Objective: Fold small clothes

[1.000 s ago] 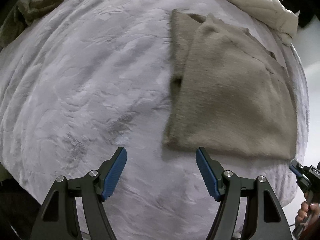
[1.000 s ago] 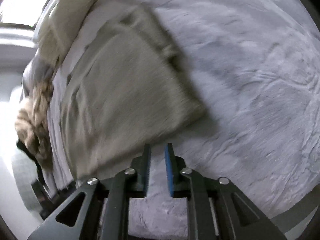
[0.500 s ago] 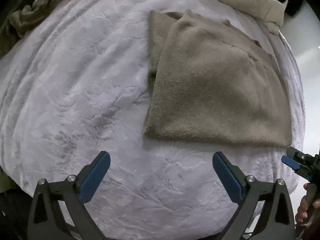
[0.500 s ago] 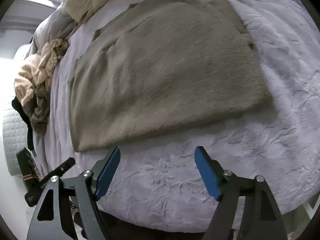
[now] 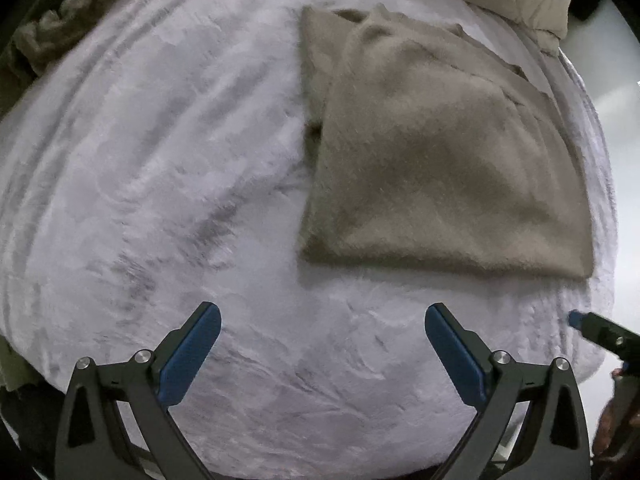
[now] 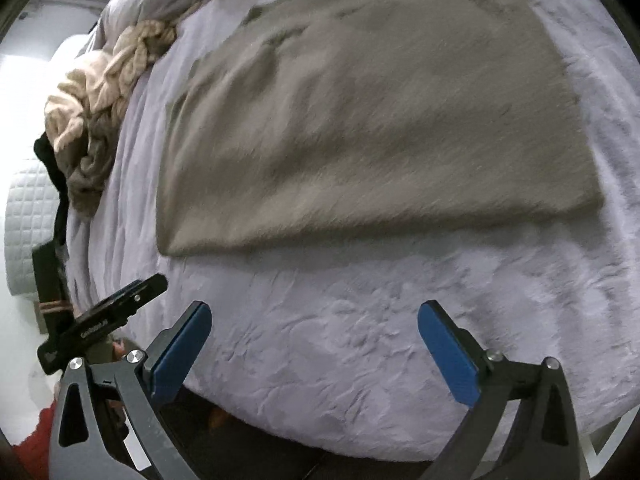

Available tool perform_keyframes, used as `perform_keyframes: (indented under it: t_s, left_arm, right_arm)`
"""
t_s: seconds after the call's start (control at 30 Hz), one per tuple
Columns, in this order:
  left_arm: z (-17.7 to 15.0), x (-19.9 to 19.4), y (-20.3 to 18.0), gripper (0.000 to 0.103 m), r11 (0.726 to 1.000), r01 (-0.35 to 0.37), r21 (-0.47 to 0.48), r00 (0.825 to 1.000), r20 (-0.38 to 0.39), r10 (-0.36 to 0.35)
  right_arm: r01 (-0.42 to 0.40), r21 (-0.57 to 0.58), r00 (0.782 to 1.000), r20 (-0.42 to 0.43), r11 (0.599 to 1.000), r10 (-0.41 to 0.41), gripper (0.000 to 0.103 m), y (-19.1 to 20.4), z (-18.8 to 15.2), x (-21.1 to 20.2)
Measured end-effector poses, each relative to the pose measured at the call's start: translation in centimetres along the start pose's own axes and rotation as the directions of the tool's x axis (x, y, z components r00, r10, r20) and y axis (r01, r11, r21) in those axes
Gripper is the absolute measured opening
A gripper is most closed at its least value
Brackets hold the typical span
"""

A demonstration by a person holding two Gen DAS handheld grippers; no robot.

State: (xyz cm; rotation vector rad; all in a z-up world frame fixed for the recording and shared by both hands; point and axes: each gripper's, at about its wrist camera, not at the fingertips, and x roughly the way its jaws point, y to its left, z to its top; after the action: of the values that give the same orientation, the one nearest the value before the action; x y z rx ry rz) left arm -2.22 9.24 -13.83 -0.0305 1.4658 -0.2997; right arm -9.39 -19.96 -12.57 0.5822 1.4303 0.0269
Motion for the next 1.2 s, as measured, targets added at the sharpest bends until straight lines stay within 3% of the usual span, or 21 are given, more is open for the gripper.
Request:
perform_keyframes:
  t_s: [0.17,0.37,0.63,0.77,0.83,0.93,1.07,1.13,1.2]
  left_arm:
    - [-0.5,0.0,0.9,0.102,0.994,0.093,-0.065,0.996,0.001,-0.094]
    - [-0.9,0.1,2.3,0.102,0.971,0.177,-0.16,0.984,0.006,-0.178]
    - [-0.9,-0.4,3.6,0.102,0.953,0.215,-0.214,0.977,0.056,-0.208]
    - [-1.2,-0.2,4.5,0.102,0.934,0.251,-0.256,0.968,0.077,-0.239]
    - [-1.1,-0.1,4.8,0.102,0.916,0.286,-0.282,0.958,0.089,-0.272]
    - [-1.2,-0.2,4.9,0.102,0.897,0.325,-0.299,0.946,0.102,-0.308]
    - [-1.1,-0.2,4.0,0.102,0.87,0.395,-0.296,0.919,0.123,-0.376]
    - [-0.9,0.0,3.4,0.102,0.842,0.446,-0.302,0.895,0.13,-0.427]
    - [-0.7,0.4,3.1,0.102,0.806,0.491,-0.329,0.869,0.131,-0.476]
  right_arm:
    - [-0.021,0.043,0.999,-0.044,0.999,0.023,0.103,0.2,-0.1,1.3]
    - [-0.12,0.095,0.992,-0.037,0.988,0.124,0.103,0.9,0.3,2.3]
    - [-0.311,0.157,0.947,-0.025,0.937,0.319,0.103,3.1,1.9,5.9]
    - [-0.36,0.215,0.928,-0.017,0.908,0.372,0.1,3.4,2.4,8.1]
    - [-0.389,0.254,0.914,-0.016,0.885,0.406,0.093,3.2,2.6,9.1]
    - [-0.413,0.306,0.901,0.003,0.858,0.433,0.074,2.6,2.8,10.0]
    - [-0.448,0.386,0.883,0.051,0.806,0.467,0.021,1.5,3.2,10.8]
    - [-0.484,0.392,0.864,0.076,0.782,0.497,0.017,1.3,3.6,10.8]
    - [-0.497,0.364,0.86,0.082,0.788,0.504,0.015,1.7,4.2,10.3]
